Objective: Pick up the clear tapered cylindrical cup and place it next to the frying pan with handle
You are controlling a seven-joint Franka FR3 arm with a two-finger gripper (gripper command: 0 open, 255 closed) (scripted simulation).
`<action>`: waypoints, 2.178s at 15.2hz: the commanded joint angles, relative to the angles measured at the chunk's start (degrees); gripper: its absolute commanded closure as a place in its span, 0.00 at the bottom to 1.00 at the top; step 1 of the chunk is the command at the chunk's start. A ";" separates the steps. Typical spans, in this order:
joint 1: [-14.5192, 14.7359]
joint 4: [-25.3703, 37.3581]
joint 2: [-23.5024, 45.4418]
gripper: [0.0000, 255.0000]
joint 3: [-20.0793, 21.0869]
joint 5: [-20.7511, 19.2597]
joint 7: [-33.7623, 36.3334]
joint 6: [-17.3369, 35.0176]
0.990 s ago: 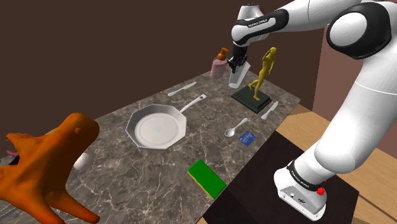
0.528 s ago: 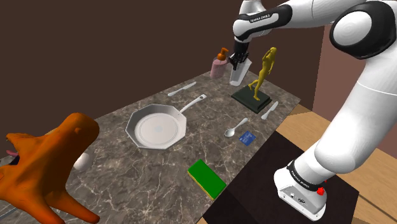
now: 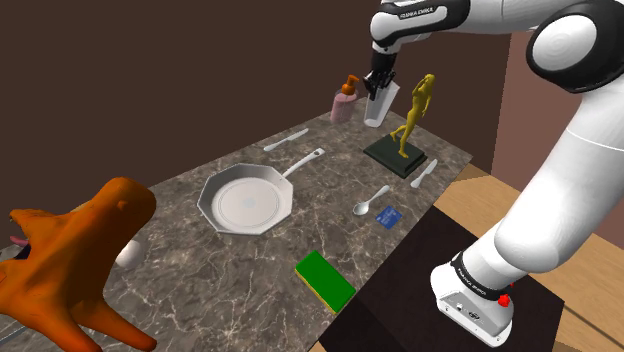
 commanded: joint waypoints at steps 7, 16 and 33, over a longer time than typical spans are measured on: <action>0.07 4.89 -1.07 1.00 -0.02 0.00 -0.49 -5.92; 0.06 11.46 -1.33 1.00 -0.05 0.11 -1.19 -12.71; -0.39 28.52 1.66 1.00 -0.22 0.76 -2.91 -26.73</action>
